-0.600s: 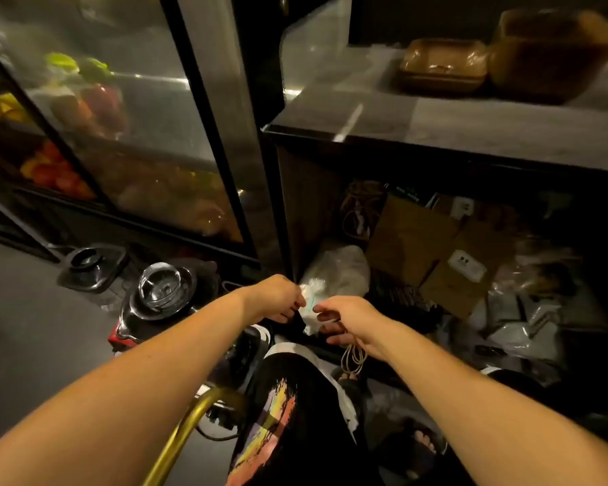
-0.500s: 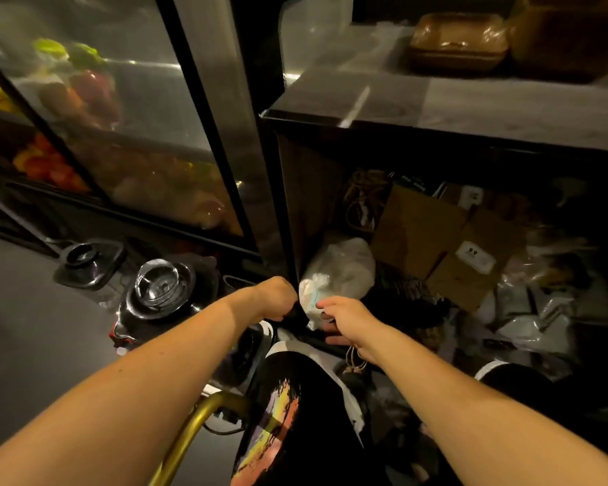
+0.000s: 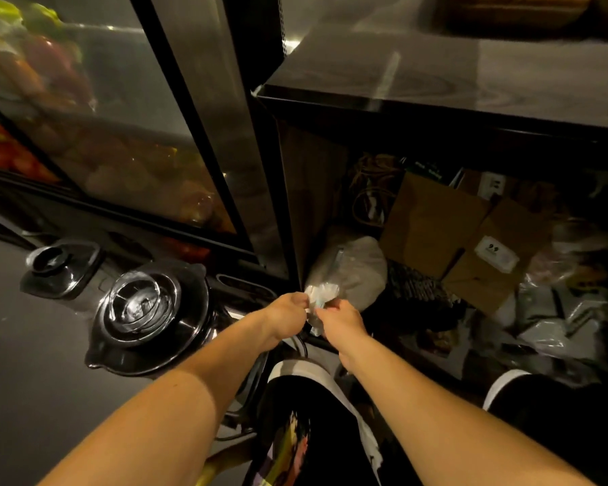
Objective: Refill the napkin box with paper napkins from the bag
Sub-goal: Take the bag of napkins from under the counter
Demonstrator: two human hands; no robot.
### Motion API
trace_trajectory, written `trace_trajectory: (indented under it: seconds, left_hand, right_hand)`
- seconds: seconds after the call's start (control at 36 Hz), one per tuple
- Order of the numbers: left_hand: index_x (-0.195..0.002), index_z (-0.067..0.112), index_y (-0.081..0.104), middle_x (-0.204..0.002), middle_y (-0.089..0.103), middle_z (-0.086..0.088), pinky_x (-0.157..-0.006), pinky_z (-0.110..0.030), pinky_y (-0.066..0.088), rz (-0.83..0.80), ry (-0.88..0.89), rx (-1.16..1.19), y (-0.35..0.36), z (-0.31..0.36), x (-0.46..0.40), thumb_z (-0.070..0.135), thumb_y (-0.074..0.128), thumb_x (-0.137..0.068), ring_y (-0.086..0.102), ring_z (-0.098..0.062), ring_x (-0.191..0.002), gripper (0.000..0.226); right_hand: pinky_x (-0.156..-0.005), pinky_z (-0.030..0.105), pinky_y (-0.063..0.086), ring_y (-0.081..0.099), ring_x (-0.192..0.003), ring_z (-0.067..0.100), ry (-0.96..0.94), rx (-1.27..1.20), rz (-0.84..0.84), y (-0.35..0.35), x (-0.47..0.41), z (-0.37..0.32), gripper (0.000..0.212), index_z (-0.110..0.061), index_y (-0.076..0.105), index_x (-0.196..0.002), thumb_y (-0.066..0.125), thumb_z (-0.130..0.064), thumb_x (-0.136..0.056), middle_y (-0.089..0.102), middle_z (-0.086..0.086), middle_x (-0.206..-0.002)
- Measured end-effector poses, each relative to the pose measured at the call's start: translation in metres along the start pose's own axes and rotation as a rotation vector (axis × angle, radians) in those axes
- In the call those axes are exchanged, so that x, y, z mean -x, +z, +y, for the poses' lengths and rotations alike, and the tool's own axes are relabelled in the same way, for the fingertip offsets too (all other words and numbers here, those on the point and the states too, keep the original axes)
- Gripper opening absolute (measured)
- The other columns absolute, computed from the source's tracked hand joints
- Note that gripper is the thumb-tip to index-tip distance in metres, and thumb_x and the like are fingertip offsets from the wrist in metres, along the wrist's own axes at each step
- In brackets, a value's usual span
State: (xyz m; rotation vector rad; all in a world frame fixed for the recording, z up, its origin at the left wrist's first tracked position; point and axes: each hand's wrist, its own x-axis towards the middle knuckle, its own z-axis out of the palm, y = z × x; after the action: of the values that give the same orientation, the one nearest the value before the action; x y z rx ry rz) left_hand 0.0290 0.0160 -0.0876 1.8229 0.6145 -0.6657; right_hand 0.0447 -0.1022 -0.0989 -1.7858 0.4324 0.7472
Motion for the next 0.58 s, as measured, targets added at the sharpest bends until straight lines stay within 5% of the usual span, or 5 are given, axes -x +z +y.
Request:
trace_trajectory:
  seconds: [0.08, 0.19, 0.39, 0.47, 0.58]
  left_hand:
    - [-0.132, 0.016, 0.062, -0.124, 0.069, -0.003, -0.074, -0.023, 0.047, -0.035, -0.004, -0.024, 0.001, -0.003, 0.001, -0.014, 0.033, -0.084, 0.062, -0.018, -0.119, 0.064]
    - [-0.132, 0.022, 0.065, -0.126, 0.068, 0.005, -0.098, -0.031, 0.050, -0.049, 0.001, -0.029, 0.003, 0.004, 0.011, -0.009, 0.035, -0.091, 0.064, -0.013, -0.118, 0.059]
    - [-0.133, 0.021, 0.065, -0.131, 0.064, 0.007, -0.095, -0.027, 0.054, -0.125, 0.021, -0.063, 0.012, 0.023, 0.029, -0.009, 0.033, -0.095, 0.065, -0.010, -0.112, 0.058]
    - [-0.110, 0.019, 0.076, -0.114, 0.073, 0.002, -0.100, -0.034, 0.054, -0.071, 0.048, -0.088, 0.016, 0.034, 0.036, -0.008, 0.035, -0.093, 0.069, -0.013, -0.105, 0.052]
    - [-0.075, 0.015, 0.073, -0.082, 0.074, -0.005, -0.081, -0.029, 0.052, -0.025, 0.125, -0.091, 0.027, 0.054, 0.052, -0.005, 0.043, -0.089, 0.069, -0.017, -0.082, 0.039]
  right_hand:
    - [-0.093, 0.043, 0.058, 0.069, -0.100, 0.022, -0.007, -0.011, 0.021, 0.002, -0.005, 0.002, 0.038, -0.018, 0.065, -0.121, 0.070, -0.042, -0.092, 0.072, 0.002, -0.109]
    - [-0.079, 0.035, 0.054, 0.065, -0.097, 0.022, 0.015, -0.016, 0.059, -0.006, -0.001, -0.002, 0.051, -0.015, 0.058, -0.129, 0.069, -0.047, -0.092, 0.068, 0.008, -0.118]
    - [-0.089, 0.036, 0.047, 0.059, -0.120, 0.032, -0.078, 0.160, 0.113, -0.029, 0.008, -0.007, 0.049, -0.009, 0.050, -0.141, 0.056, -0.038, -0.102, 0.059, 0.013, -0.136]
    - [-0.091, 0.034, 0.046, 0.059, -0.119, 0.032, -0.125, 0.229, 0.106, -0.043, 0.017, -0.009, 0.044, -0.008, 0.052, -0.138, 0.054, -0.036, -0.103, 0.060, 0.013, -0.134]
    - [-0.094, 0.036, 0.049, 0.059, -0.116, 0.032, -0.181, 0.291, 0.090, -0.059, 0.034, -0.011, 0.043, -0.012, 0.053, -0.140, 0.051, -0.035, -0.104, 0.061, 0.013, -0.133]
